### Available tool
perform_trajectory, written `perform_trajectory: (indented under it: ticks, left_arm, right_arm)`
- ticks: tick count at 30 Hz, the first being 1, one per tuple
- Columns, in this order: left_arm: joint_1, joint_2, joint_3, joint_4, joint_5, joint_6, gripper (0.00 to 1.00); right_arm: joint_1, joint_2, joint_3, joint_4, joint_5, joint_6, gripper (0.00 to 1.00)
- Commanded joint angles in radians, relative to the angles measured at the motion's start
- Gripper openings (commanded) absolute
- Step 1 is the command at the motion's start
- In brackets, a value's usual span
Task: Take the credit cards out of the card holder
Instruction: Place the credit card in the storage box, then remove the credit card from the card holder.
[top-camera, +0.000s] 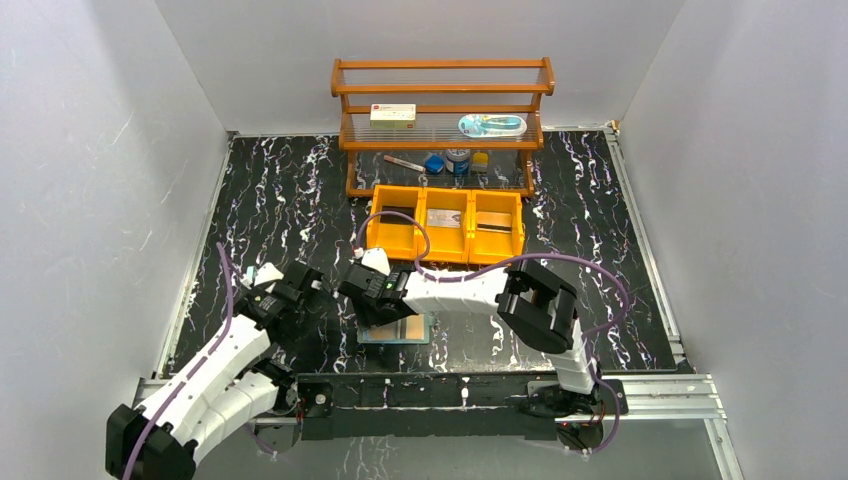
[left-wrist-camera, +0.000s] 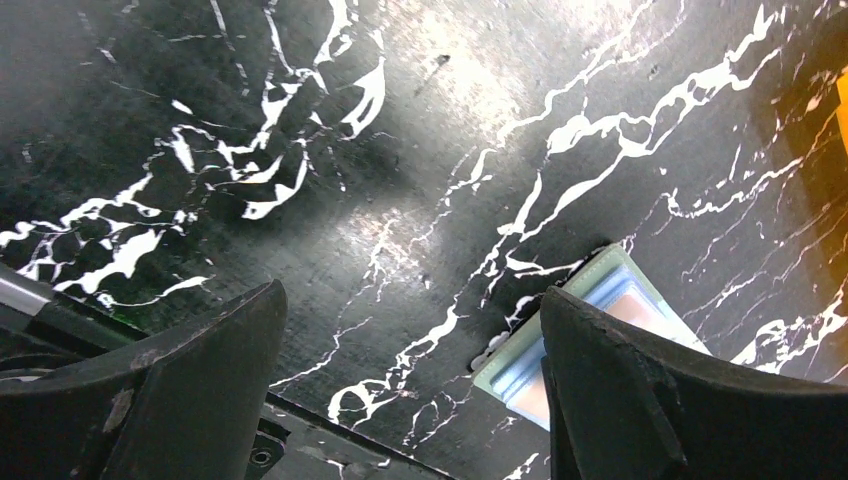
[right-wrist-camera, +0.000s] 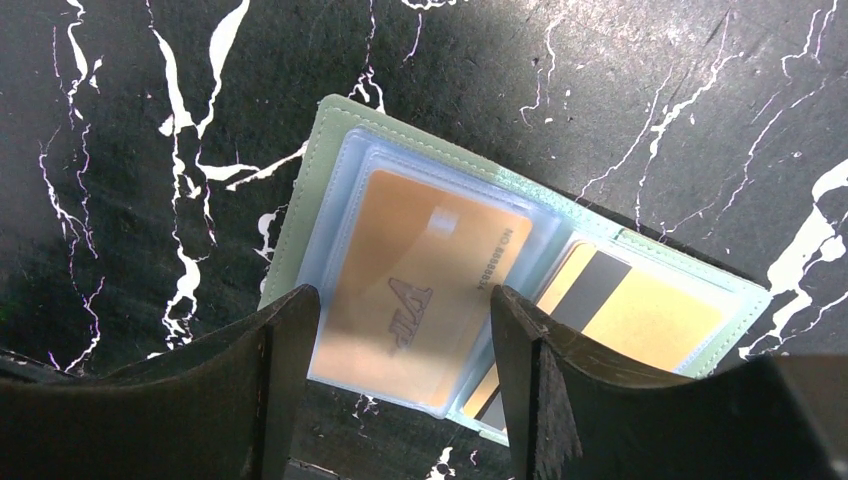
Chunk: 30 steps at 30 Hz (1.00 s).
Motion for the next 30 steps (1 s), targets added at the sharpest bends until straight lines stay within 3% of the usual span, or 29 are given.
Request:
perform_trajectory:
  ticks: [1,5,16,23,30]
  left_arm:
    - [0.004,-0.041,0.029,-0.093,-0.103,-0.066,0.98]
    - [0.005,-0.054,0.034,-0.09,-0.108,-0.056,0.98]
    - [0.005,-0.047,0.059,-0.034,-0.078,0.041,0.98]
    - [0.005,-0.052,0.055,0.001,-0.041,0.083,0.98]
    - [0.004,-0.028,0.047,0.074,0.031,0.16,0.98]
  right_arm:
    - [-0.002,0.034,0.058,-0.06,0.029,0.029,0.72]
    - [-0.002,0.041,0.053,-0.066,0.032,0.03,0.69]
    - [-0.003,0.042,0.059,-0.076,0.033,0.054,0.49]
    - [-0.014,-0.04,0.001,0.048,-0.033,0.041,0.33]
    - [-0.03,-0.091,-0.052,0.048,-0.016,0.06,0.25]
